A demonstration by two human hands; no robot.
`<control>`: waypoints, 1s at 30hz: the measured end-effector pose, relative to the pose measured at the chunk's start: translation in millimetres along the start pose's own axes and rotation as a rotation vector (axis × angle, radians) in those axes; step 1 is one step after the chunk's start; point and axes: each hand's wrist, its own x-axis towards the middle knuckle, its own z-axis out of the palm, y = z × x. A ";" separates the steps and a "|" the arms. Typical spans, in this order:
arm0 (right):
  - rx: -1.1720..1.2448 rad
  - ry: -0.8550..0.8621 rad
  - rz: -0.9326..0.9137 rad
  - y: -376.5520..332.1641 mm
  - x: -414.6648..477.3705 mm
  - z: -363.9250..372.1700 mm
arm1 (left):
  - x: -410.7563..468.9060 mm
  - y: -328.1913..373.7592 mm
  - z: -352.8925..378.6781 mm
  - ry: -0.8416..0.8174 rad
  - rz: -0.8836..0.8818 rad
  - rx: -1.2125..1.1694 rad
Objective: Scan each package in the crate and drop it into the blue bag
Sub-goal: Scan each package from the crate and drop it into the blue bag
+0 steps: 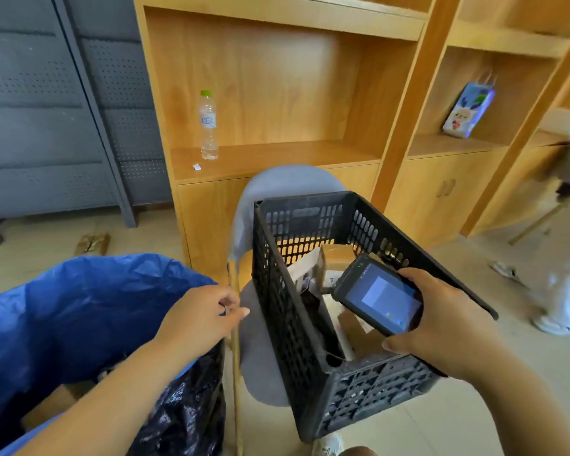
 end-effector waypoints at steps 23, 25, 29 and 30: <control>0.147 0.106 0.341 155.4 19.1 8.8 | 144.4 161.7 226.1 -0.688 0.366 0.332; 0.133 0.098 0.343 158.9 18.6 10.9 | 145.4 159.8 229.5 -0.707 0.345 0.308; 0.119 0.095 0.352 161.3 17.4 12.5 | 145.2 156.8 225.9 -0.697 0.325 0.292; 0.115 0.094 0.353 161.1 17.1 12.2 | 145.5 156.7 223.6 -0.689 0.323 0.302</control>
